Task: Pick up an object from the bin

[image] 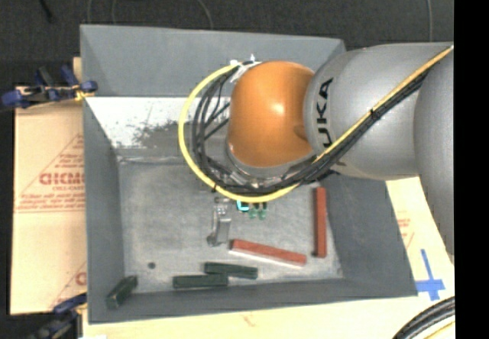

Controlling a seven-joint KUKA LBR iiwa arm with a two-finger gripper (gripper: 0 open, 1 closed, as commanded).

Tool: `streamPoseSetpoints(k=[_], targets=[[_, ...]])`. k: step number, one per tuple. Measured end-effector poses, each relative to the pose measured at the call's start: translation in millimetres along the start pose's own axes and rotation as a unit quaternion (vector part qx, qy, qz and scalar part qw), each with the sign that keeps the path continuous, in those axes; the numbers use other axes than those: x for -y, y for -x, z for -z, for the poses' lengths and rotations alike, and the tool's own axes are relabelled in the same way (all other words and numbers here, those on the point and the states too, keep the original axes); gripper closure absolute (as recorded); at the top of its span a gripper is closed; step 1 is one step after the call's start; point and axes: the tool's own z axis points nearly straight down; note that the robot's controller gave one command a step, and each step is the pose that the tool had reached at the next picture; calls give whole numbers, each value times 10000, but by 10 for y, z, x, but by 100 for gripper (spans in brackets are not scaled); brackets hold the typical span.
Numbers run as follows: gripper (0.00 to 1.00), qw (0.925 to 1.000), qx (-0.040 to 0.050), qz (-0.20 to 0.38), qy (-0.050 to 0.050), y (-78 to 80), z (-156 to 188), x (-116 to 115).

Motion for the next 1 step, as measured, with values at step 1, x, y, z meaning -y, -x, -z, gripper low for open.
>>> streamPoseSetpoints(k=[1], targets=[[0,10000,36,-13,6,18,35,3]])
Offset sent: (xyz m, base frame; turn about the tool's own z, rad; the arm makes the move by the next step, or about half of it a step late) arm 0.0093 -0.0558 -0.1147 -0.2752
